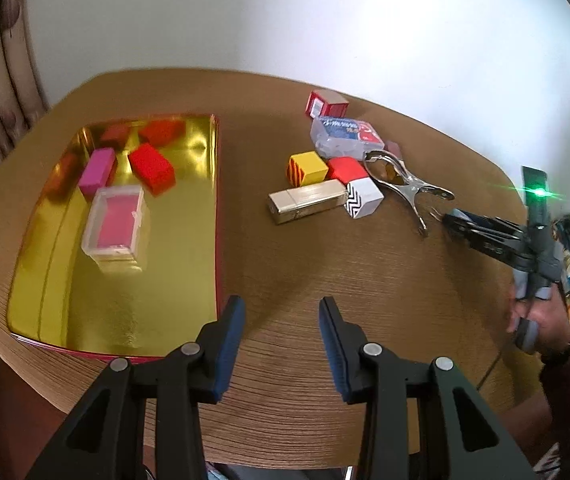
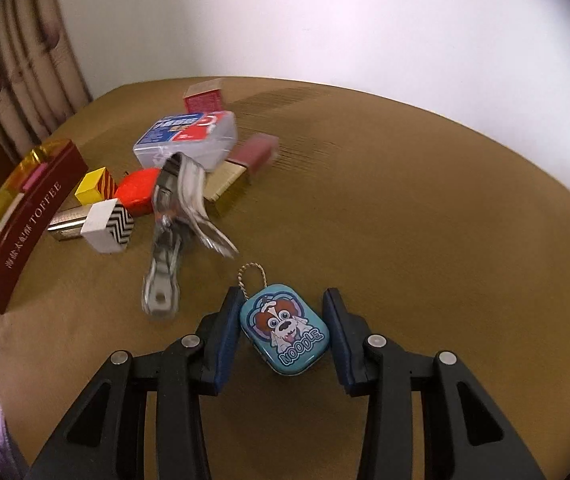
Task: Organize rigid objects
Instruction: 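Grasp the blue dog-print tin on the keyring with the right tool, then carry the blue tin into the tin tray and release it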
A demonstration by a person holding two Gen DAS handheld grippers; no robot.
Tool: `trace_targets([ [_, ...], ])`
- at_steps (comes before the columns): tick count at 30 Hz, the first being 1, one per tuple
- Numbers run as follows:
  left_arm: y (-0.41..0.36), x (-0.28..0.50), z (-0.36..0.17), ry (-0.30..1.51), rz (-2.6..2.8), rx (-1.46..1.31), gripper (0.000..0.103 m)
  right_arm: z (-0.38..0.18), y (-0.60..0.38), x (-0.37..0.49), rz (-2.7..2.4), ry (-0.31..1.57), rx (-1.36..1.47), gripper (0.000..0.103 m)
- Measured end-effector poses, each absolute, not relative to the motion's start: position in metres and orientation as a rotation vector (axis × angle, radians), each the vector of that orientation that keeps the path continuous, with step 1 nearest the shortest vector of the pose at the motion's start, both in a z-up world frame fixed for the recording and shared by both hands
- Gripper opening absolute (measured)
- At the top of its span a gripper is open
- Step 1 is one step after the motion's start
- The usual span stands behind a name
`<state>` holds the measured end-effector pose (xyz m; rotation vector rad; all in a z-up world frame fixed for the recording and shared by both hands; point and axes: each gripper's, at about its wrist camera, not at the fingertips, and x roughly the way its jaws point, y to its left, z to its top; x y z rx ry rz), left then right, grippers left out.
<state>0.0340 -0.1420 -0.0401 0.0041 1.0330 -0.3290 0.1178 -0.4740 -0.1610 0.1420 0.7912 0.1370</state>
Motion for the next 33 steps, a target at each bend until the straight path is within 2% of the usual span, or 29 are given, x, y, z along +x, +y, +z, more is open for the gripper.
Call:
trace_targets([
  [8, -0.123, 0.008, -0.035, 0.959, -0.221, 0.018, 0.039, -0.118, -0.453, 0.064, 0.233, 0.733, 0.203, 0.038],
  [17, -0.062, -0.007, -0.036, 0.923, -0.014, 0.011, 0.039, -0.035, -0.299, 0.117, 0.579, 0.64, 0.156, 0.038],
  [25, -0.031, -0.01, -0.035, 0.846, 0.044, -0.011, 0.039, -0.041, -0.189, 0.199, 0.574, 0.712, 0.025, 0.038],
  [33, -0.024, 0.0, -0.047, 0.915, 0.017, -0.049, 0.039, -0.057, -0.17, 0.234, 0.523, 0.752, 0.035, 0.038],
])
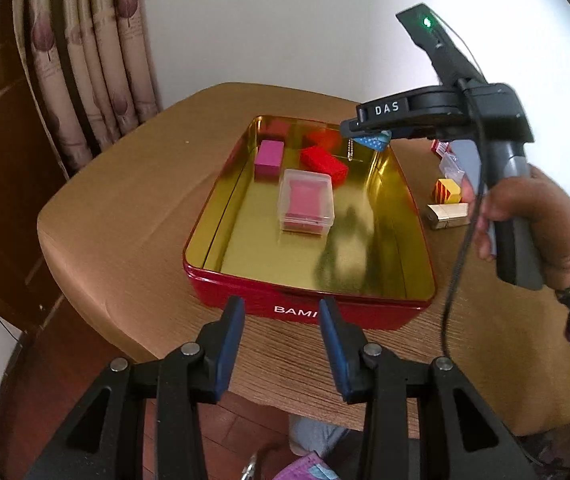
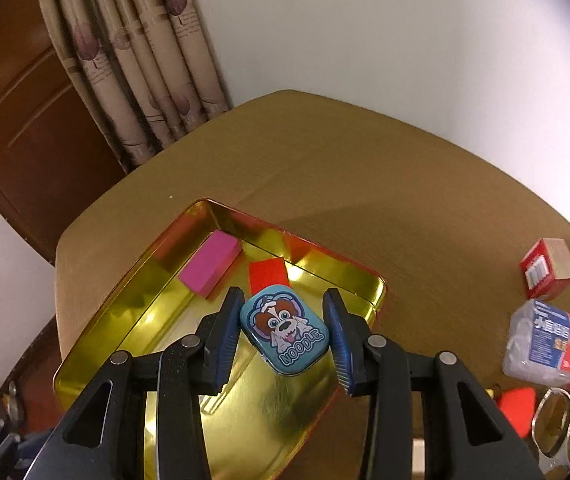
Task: Organize rigid objects
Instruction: 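Carry the blue tin into the tin tray and release it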
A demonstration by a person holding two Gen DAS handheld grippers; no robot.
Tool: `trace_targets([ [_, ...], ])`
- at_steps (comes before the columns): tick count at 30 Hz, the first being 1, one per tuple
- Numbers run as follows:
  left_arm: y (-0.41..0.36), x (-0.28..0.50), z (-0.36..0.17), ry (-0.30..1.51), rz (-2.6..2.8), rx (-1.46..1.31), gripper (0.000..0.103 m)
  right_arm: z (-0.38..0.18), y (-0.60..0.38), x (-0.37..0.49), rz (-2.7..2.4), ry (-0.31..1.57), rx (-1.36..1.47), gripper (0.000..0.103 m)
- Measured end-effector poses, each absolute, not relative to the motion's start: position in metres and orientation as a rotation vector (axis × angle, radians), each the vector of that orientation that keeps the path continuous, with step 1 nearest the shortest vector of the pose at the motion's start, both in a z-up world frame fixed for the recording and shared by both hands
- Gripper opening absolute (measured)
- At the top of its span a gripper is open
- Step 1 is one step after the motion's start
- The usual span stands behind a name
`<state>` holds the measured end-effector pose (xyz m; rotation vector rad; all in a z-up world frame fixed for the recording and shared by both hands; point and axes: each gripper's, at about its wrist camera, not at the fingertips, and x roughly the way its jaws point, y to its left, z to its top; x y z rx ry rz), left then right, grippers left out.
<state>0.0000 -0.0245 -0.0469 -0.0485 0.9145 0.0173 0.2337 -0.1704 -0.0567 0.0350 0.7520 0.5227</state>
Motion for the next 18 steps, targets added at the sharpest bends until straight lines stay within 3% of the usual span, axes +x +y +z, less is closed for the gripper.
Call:
trace_targets([
  [18, -0.012, 0.006, -0.055, 0.968, 0.027, -0.101, 0.039, -0.078, -0.174, 0.256, 0.485, 0.77, 0.077, 0.042],
])
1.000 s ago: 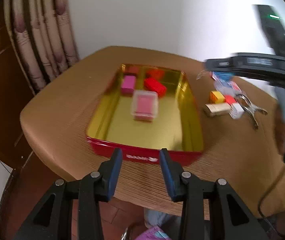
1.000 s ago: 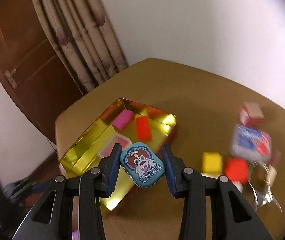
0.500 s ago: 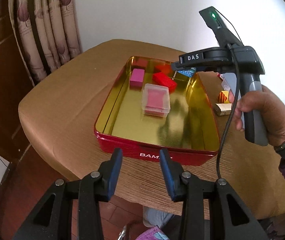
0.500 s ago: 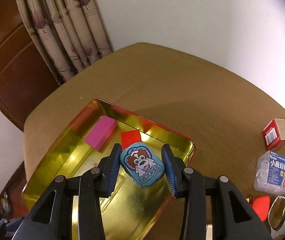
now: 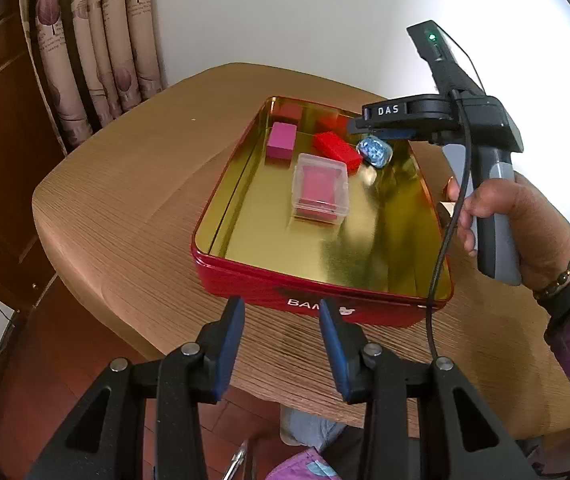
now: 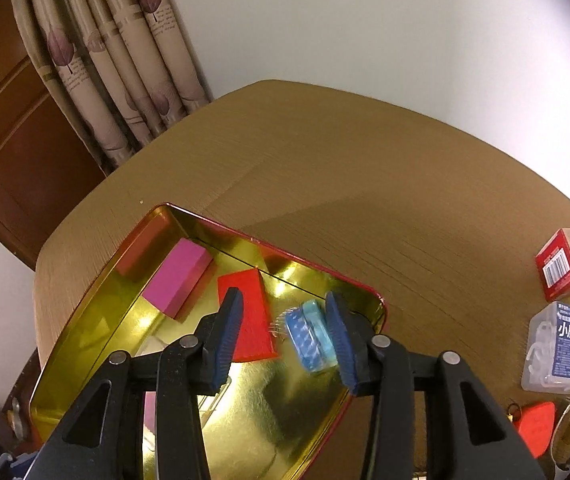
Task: Organize rigid objects
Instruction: 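Carry the blue tin into the tin tray and release it, then reach the left tool to the silver metal bar and grasp it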
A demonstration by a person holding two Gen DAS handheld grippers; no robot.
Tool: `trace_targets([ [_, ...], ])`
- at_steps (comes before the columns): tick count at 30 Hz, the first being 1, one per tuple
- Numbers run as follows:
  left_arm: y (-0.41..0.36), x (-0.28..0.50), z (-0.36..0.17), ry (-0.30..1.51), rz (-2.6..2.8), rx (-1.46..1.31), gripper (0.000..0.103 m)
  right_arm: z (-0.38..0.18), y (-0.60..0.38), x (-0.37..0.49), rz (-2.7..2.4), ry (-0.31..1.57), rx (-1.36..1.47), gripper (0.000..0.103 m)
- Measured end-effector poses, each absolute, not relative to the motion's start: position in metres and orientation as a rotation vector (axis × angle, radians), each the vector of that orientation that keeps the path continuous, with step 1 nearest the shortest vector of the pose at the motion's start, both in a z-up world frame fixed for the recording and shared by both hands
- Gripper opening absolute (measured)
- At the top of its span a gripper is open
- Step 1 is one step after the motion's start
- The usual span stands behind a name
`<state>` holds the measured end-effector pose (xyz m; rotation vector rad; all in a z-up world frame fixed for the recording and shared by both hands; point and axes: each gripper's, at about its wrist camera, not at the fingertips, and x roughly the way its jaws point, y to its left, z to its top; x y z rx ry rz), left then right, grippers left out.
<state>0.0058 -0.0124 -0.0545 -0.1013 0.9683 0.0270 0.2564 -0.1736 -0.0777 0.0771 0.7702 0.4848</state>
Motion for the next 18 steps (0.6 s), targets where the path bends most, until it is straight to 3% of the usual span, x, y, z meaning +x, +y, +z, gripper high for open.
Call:
trace_targets([
  [3, -0.014, 0.006, -0.054, 0.958, 0.041, -0.087, 0.039, -0.066, -0.189, 0.24, 0.489, 0.702, 0.126, 0.042],
  [9, -0.02, 0.002, -0.05, 0.922, 0.047, -0.04, 0.039, -0.053, -0.271, 0.157, 0.328, 0.526, 0.159, 0.059],
  [18, -0.064, -0.014, -0.036, 0.858, -0.099, 0.084, 0.039, -0.132, -0.413, 0.077, -0.059, 0.623, 0.048, 0.062],
])
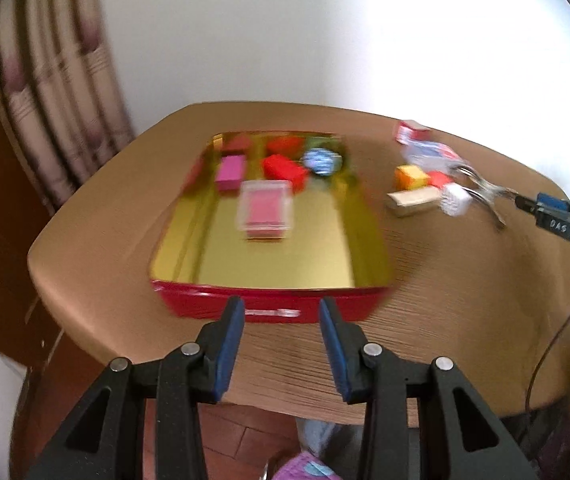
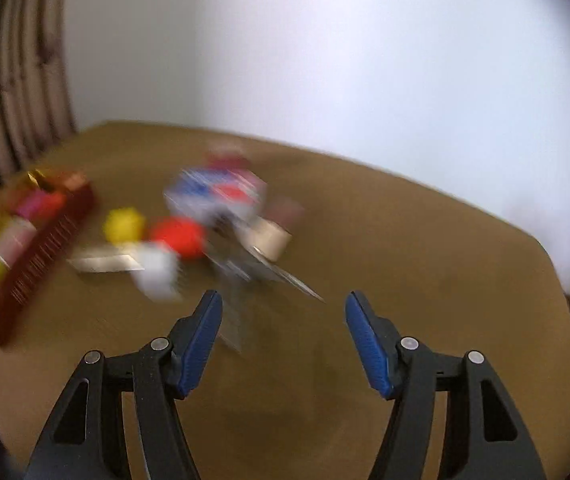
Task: Organize rigid objects
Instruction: 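Reach the left tool to the silver metal bar and grasp it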
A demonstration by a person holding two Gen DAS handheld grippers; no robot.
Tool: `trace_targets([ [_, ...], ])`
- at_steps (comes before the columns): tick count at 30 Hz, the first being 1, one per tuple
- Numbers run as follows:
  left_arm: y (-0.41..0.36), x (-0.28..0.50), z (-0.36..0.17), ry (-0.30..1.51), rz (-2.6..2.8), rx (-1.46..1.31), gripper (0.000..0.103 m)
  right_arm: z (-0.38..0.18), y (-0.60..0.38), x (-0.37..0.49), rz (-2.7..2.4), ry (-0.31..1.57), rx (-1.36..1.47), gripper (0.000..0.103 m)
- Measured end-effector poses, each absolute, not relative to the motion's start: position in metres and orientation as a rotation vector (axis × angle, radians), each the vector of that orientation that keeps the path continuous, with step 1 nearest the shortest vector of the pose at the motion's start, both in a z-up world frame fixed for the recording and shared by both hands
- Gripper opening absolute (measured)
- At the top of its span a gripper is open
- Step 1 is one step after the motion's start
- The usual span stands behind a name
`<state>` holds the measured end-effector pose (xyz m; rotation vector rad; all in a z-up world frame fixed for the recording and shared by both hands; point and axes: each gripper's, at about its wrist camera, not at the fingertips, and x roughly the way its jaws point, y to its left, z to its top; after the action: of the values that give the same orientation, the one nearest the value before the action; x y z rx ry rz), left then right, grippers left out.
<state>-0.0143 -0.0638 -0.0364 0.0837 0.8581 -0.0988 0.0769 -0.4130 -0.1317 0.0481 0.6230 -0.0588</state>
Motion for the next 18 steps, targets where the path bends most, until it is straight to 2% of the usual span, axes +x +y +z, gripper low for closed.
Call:
trace_targets([
  [5, -0.103, -0.01, -0.019, 0.838, -0.272, 0.141, 0.039, -0.161, -0.456, 0.06, -0.112, 0.654, 0.097, 0.066],
  [11, -0.166, 0.05, 0.002, 0.848, -0.52, 0.264, 0.039, -0.17, -0.472, 0.049, -0.074, 0.602, 0.189, 0.073],
  [15, -0.209, 0.096, -0.011, 0.865, -0.591, 0.426, 0.039, -0.162, -0.473, 0.04, -0.028, 0.561, 0.261, 0.076],
  [18, -0.227, 0.13, -0.031, 0.971, -0.673, 0.472, 0.039, -0.163, -0.482, 0.036, 0.001, 0.541, 0.308, 0.077],
])
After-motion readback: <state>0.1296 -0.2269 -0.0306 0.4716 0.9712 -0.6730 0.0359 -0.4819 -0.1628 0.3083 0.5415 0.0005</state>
